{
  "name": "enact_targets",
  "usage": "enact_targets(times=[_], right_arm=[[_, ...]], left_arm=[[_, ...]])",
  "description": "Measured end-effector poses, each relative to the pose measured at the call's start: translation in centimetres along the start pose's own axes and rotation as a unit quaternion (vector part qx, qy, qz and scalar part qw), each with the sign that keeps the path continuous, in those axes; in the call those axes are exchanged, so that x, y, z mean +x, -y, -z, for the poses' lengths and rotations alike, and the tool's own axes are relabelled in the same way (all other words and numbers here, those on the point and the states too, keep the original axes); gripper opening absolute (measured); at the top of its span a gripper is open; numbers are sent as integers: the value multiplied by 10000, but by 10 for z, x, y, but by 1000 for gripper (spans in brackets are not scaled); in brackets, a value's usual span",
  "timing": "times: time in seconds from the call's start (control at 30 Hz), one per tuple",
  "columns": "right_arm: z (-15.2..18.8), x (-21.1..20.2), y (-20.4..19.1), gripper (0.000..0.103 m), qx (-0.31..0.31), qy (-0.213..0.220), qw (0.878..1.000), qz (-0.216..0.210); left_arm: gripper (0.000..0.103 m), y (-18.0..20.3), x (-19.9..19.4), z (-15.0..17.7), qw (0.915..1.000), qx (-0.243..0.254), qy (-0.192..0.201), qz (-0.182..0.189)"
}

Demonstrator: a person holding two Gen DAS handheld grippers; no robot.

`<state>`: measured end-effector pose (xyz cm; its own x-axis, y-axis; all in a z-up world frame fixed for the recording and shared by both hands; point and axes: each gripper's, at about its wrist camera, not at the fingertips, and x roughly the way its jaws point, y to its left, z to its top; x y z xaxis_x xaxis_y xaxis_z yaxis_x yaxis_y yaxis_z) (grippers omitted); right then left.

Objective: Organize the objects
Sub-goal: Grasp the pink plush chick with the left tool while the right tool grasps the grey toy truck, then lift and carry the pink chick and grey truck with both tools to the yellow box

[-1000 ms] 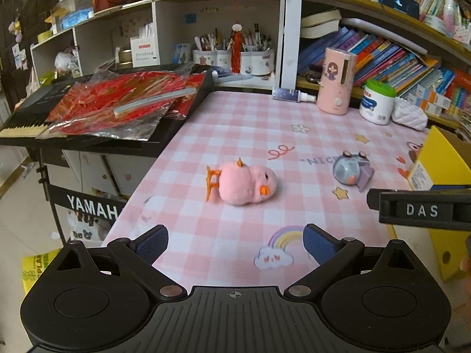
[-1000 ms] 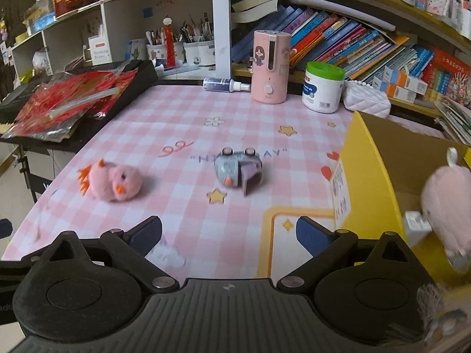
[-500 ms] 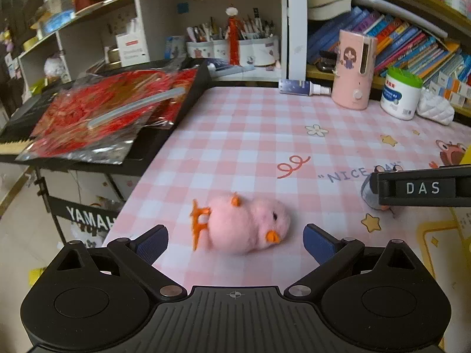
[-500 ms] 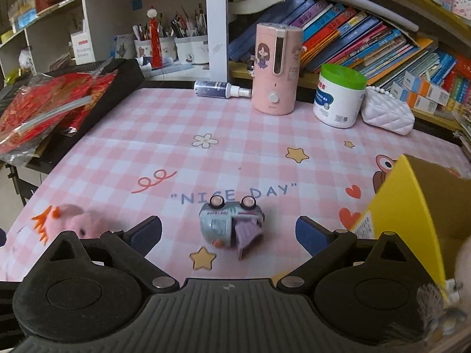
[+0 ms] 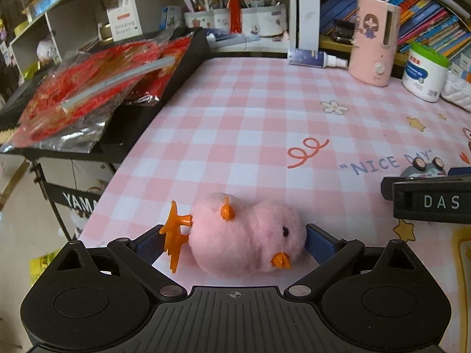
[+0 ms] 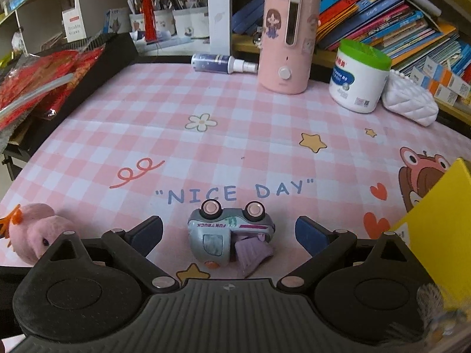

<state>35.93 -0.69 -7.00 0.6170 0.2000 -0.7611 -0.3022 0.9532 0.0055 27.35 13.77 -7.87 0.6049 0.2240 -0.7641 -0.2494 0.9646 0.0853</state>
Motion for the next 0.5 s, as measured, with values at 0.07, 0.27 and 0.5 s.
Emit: enact_targets(times=[0.07, 0.27, 0.5], right_arm=[[0, 3, 1, 86, -25, -39, 10000, 27], [2, 6, 5, 62, 53, -132, 9999, -25], [2, -12, 2, 62, 23, 122, 9998, -149]], left_arm=[[99, -1, 1, -1, 10000, -34, 15, 31], [89, -3, 2, -3, 9999, -135, -9, 88], [84, -6, -24, -4, 9992, -184, 248, 251]])
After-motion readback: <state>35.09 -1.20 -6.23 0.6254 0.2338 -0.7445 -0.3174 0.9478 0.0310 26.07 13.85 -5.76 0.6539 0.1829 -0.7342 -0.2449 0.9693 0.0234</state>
